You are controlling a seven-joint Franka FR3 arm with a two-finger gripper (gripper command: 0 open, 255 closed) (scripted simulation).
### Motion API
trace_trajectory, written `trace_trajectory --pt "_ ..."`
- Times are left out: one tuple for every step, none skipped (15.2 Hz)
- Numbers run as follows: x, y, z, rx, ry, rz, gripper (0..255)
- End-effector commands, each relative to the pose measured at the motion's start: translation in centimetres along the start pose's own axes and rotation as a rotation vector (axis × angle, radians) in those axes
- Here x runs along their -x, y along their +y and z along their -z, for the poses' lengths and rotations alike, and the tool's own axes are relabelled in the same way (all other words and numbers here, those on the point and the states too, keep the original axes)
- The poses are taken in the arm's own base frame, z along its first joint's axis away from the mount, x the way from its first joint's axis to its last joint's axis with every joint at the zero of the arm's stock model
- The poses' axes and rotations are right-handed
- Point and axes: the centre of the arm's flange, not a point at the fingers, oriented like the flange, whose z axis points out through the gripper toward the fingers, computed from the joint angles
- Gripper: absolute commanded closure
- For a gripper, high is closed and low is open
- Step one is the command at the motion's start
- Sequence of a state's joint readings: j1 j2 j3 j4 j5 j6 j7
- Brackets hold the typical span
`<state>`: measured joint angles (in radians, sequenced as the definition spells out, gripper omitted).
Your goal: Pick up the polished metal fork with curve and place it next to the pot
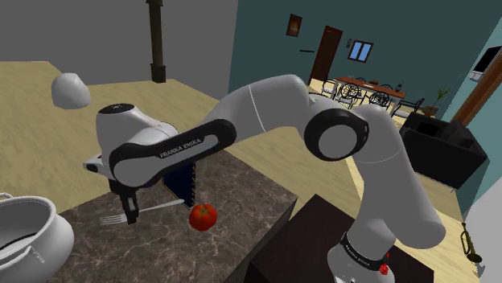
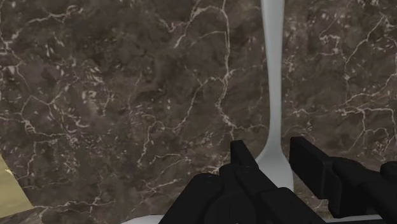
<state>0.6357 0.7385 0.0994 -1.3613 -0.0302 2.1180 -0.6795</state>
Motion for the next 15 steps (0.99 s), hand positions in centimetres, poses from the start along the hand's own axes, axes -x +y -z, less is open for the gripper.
trace_trajectory --pt "0.0 0.0 -1.0 0.0 0.0 0.0 255" --pt "0.0 0.0 -1.6 0.0 0.0 0.0 255" --pt "0.1 0.0 -2.1 0.0 0.0 0.0 255" --pt "0.1 0.0 -2.6 0.0 0.0 0.0 255" --pt "0.1 0.0 -3.2 0.0 0.0 0.0 255" --pt "0.1 0.0 -3.7 0.0 0.0 0.0 255" --pt "0.2 0.1 -4.2 0.0 0.0 0.0 255" --pt "0.2 0.1 -4.7 0.0 0.0 0.0 255" --pt "0.2 0.1 -5.3 0.0 0.0 0.0 255" --pt "0.2 0.1 -5.8 0.0 0.0 0.0 255" --pt "0.2 0.1 -6.3 0.0 0.0 0.0 255" --pt "0.3 0.1 -6.9 0.0 0.0 0.0 255" --pt "0.3 0.1 -7.4 0.0 0.0 0.0 255" --pt "0.3 0.1 -7.9 0.0 0.0 0.0 255" --pt "0.3 0.1 -8.4 0.0 0.0 0.0 255"
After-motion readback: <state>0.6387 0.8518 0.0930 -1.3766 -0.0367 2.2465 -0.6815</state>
